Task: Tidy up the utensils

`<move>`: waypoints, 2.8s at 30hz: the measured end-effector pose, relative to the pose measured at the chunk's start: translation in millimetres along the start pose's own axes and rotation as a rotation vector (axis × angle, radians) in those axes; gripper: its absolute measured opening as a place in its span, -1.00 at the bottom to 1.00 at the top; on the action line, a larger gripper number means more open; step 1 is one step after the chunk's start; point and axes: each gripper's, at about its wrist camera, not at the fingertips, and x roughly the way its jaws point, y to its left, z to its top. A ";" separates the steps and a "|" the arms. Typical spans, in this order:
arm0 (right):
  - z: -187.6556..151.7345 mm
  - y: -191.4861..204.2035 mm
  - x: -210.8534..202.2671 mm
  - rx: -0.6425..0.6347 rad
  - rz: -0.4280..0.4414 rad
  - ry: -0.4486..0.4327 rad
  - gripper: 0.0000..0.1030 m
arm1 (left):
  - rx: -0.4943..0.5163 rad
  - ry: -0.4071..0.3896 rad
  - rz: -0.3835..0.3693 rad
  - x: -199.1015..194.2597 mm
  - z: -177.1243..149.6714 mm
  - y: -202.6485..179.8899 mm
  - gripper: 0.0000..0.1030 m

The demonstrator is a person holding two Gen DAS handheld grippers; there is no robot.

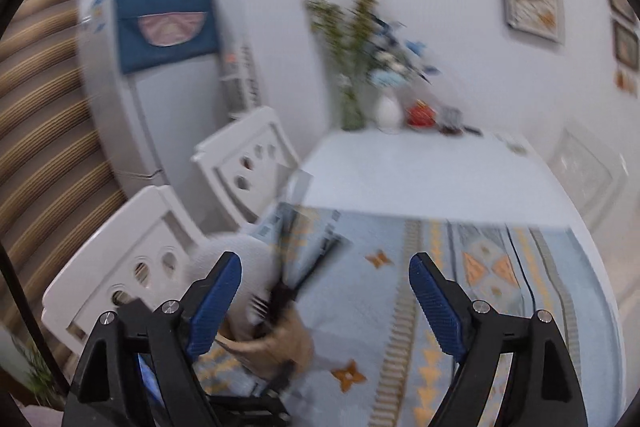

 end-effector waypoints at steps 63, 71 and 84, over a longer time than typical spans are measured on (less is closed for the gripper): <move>-169.3 -44.0 91.0 -0.096 -0.121 0.345 1.00 | 0.061 0.058 0.087 3.8 -4.2 -16.9 0.99; -169.8 -44.4 90.5 -0.098 -0.121 0.345 1.00 | 0.063 0.026 0.091 -4.3 -5.8 -17.9 0.99; -169.2 -45.0 90.8 -0.098 -0.121 0.345 1.00 | 0.108 0.056 0.136 -1.4 -7.9 -24.3 0.99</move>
